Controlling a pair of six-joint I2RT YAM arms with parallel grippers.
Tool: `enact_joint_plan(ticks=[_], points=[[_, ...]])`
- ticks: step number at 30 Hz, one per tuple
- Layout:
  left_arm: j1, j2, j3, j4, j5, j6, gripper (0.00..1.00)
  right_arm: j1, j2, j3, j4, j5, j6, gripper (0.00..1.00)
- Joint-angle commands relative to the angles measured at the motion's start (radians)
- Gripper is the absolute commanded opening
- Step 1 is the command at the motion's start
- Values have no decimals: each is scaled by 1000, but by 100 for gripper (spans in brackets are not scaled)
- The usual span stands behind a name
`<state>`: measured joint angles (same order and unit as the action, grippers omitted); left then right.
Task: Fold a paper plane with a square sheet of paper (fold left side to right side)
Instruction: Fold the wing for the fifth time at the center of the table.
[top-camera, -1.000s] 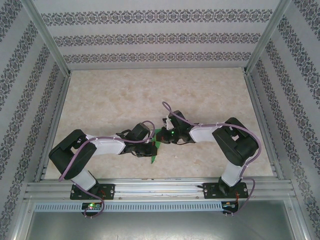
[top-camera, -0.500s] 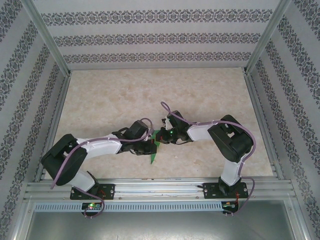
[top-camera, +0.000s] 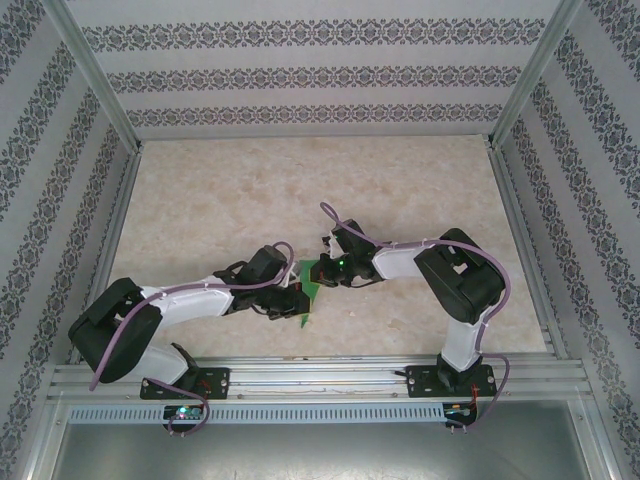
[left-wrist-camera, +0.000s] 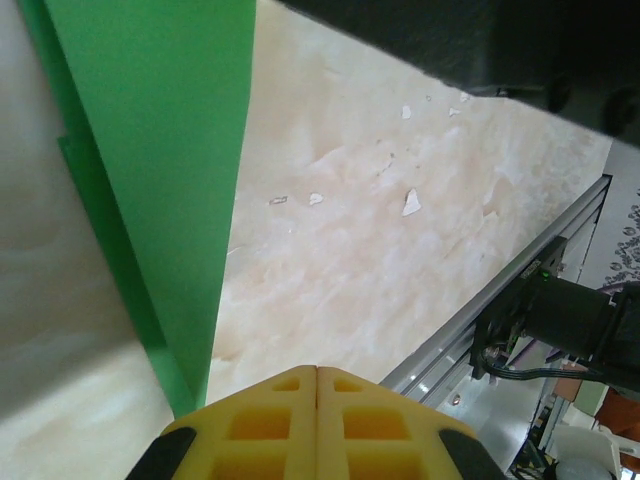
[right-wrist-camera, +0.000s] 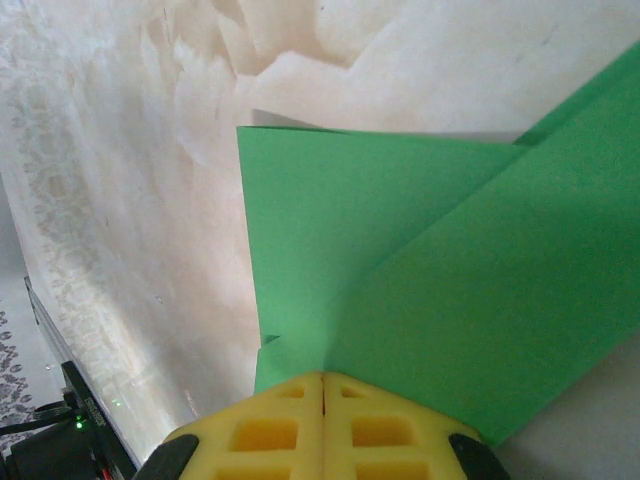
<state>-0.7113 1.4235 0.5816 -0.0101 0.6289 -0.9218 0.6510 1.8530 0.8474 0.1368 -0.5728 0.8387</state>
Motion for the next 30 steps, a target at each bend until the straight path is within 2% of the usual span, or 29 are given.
enact_joint_plan(ticks=[1, 25, 30], points=[[9, 9, -15, 49, 15, -34, 5, 10, 64, -17, -106, 74, -26, 0], [13, 142, -85, 256, 63, -97, 5, 16, 75, -8, -141, 96, -38, 0], [12, 142, -94, 243, 49, -89, 5, 15, 78, -2, -149, 96, -38, 0]])
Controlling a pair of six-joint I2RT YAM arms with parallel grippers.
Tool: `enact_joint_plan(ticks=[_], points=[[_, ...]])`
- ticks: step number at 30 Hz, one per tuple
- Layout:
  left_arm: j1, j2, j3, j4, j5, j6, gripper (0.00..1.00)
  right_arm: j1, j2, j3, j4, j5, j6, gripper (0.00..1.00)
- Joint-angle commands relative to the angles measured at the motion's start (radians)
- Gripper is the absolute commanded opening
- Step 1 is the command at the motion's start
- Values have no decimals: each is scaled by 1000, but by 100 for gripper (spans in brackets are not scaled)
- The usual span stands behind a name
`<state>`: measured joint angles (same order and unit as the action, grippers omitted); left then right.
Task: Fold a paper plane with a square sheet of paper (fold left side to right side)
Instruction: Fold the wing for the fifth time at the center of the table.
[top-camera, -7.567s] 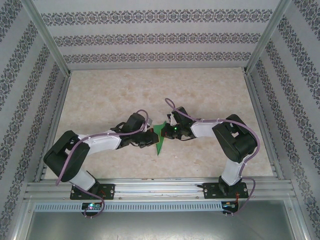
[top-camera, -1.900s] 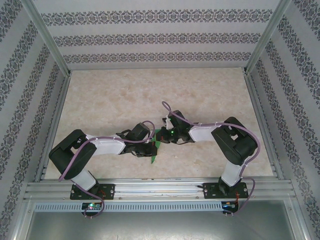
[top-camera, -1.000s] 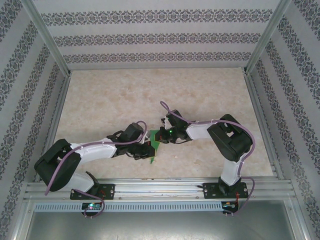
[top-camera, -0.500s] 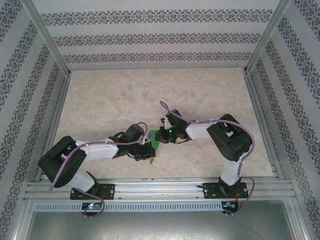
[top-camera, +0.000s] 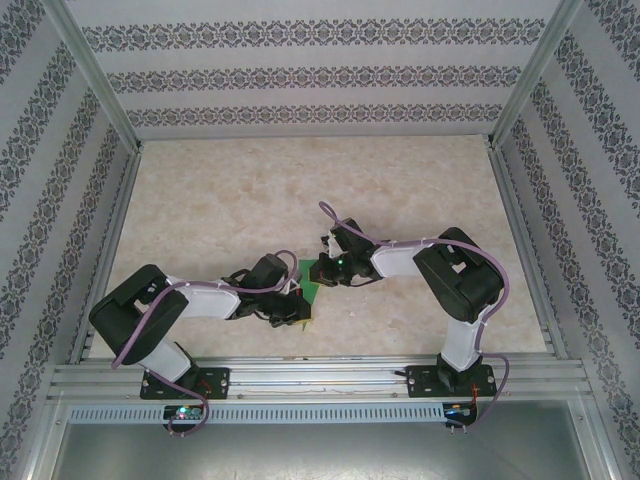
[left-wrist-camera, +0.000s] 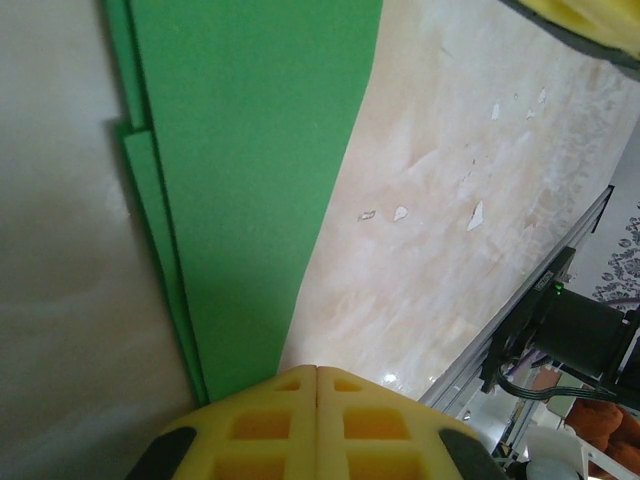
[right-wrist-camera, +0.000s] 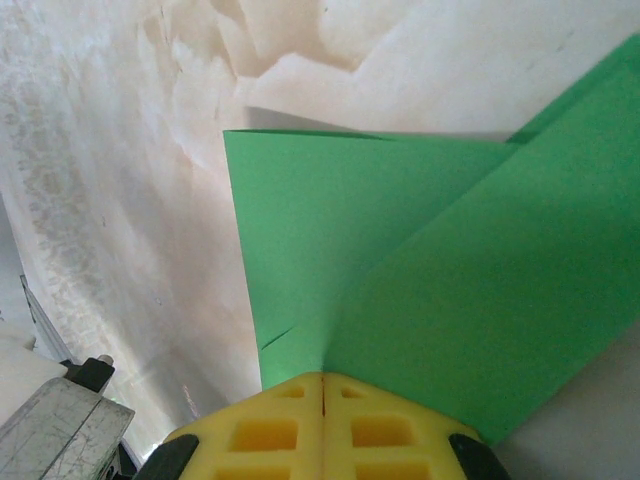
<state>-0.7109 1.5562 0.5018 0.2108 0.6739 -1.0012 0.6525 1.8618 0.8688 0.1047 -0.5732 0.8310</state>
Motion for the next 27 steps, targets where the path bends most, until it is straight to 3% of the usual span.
enact_joint_plan(ticks=[1, 20, 27], points=[[12, 8, -16, 18, 3, -8, 5, 13, 69, -22, -119, 99, -32, 0], [-19, 2, -63, 16, -17, -24, 5, 14, 87, -2, -172, 130, -53, 0], [-72, -35, -94, 24, -39, -68, 5, 14, 90, 1, -182, 141, -57, 0]])
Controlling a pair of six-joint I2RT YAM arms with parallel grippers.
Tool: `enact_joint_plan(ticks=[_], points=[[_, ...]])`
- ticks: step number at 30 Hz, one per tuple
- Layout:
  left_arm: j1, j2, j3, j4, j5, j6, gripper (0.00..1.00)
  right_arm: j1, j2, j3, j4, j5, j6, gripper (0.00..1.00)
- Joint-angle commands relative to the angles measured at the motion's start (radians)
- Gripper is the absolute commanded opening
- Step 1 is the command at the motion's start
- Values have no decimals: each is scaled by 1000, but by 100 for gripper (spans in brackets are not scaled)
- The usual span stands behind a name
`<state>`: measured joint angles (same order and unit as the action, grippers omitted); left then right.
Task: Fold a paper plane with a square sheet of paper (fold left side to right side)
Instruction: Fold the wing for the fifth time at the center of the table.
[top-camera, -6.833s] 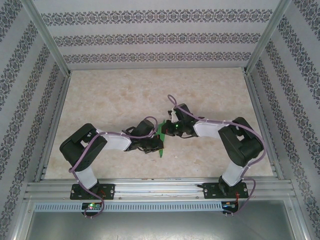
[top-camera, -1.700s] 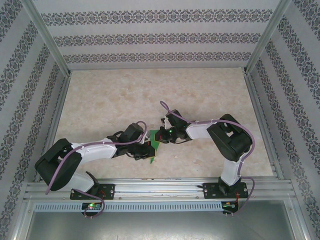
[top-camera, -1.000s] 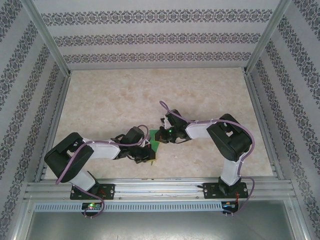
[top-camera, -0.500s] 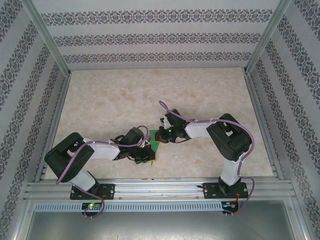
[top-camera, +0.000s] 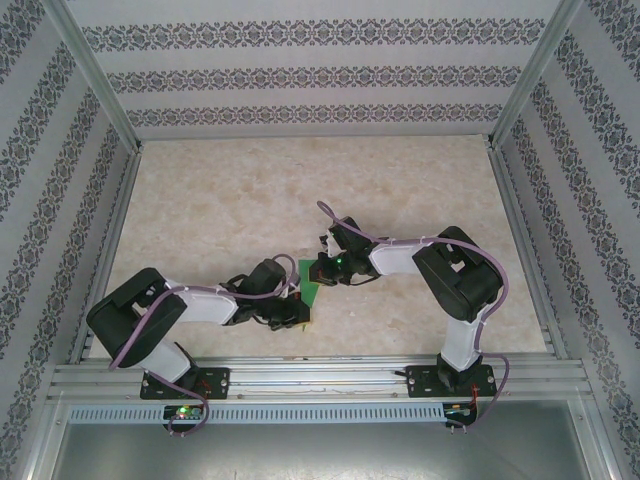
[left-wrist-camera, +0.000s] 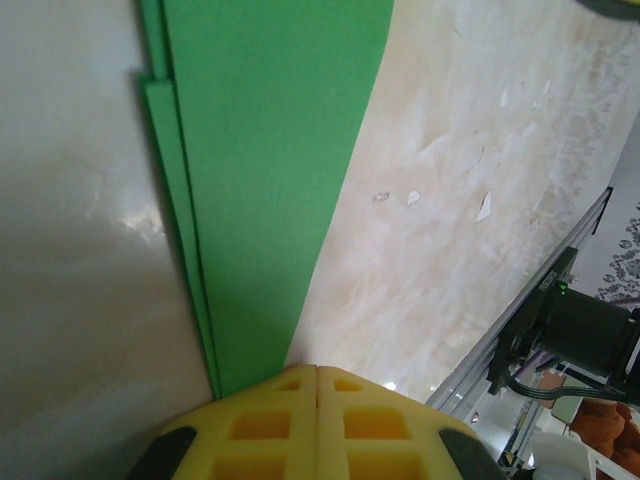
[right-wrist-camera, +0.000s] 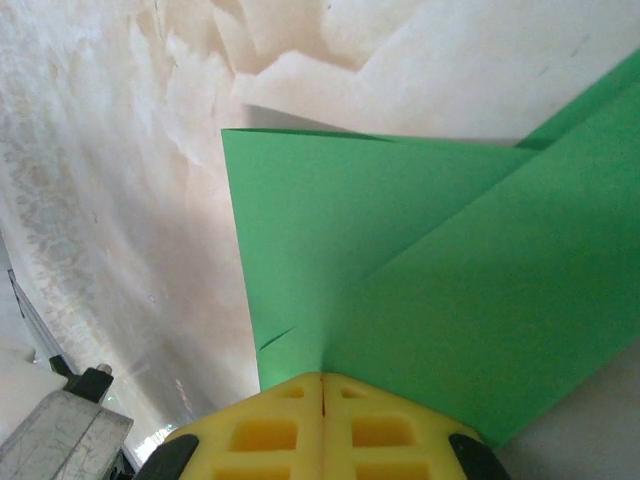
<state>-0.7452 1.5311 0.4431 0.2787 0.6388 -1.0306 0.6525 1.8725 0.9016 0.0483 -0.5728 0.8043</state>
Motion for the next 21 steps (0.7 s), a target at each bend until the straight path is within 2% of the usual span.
enact_joint_plan(ticks=[1, 12, 16, 21], points=[[-47, -16, -43, -40, -10, -46, 5, 14, 79, -33, -126, 142, -31, 0], [-78, -140, -97, -35, -34, -92, 5, 17, 81, -35, -128, 139, -33, 0], [-63, -280, -44, -182, -68, -48, 5, 20, 79, -36, -129, 140, -31, 0], [20, -373, 36, -344, -84, 47, 7, 23, 80, -30, -129, 139, -31, 0]])
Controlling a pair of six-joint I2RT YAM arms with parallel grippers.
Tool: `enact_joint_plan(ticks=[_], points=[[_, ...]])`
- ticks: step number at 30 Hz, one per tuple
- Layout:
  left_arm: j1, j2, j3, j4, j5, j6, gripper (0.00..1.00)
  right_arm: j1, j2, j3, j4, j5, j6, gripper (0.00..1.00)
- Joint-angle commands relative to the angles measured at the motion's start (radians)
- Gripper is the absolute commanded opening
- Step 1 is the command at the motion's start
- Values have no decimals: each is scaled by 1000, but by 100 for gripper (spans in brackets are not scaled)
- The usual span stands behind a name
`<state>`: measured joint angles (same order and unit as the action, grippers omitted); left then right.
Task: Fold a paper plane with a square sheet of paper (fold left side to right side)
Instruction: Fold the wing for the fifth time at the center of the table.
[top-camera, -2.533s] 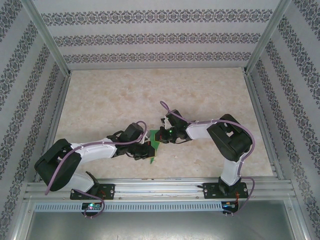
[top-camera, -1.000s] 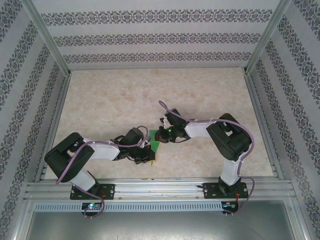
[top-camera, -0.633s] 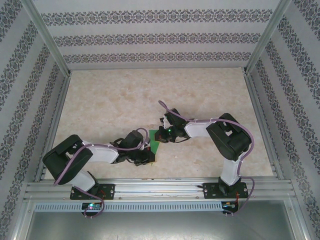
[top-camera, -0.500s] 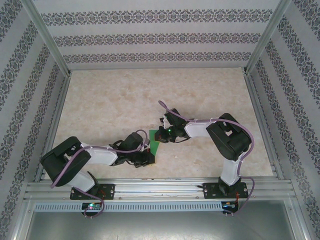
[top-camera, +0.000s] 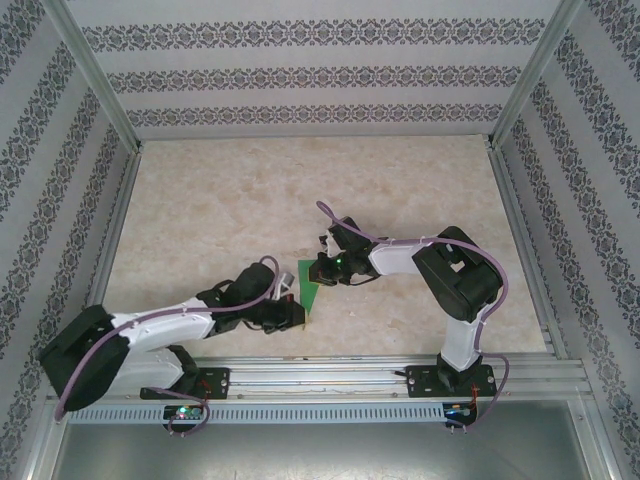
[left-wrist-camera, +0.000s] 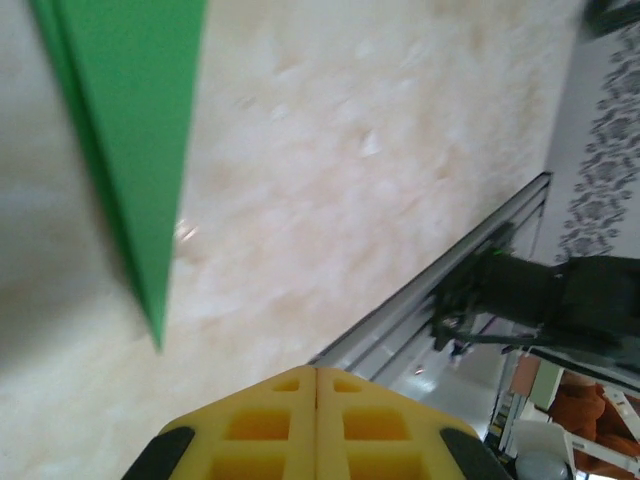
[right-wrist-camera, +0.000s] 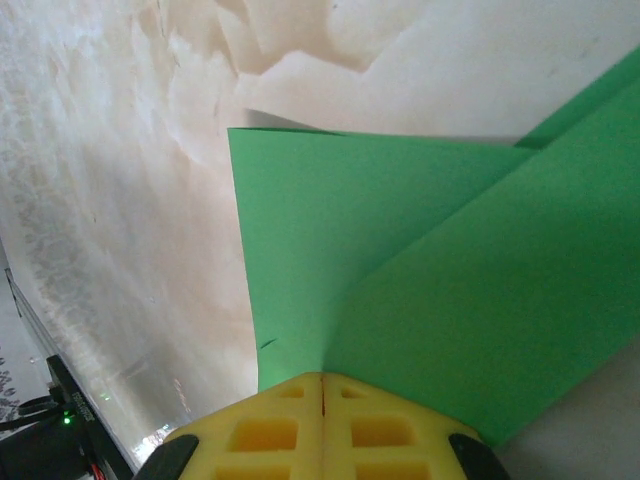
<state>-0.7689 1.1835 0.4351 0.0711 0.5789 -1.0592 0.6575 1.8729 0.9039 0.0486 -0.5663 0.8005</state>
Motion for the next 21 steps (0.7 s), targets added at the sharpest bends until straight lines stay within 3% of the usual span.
enact_joint_plan(ticks=[1, 9, 21], points=[[65, -17, 58, -143, -12, 93, 7, 19, 80, -31, -129, 132, -28, 0], [115, 199, 188, -89, 74, 209, 6, 21, 84, -30, -131, 137, -28, 0], [120, 446, 266, -30, 78, 276, 4, 24, 100, -23, -135, 137, -31, 0]])
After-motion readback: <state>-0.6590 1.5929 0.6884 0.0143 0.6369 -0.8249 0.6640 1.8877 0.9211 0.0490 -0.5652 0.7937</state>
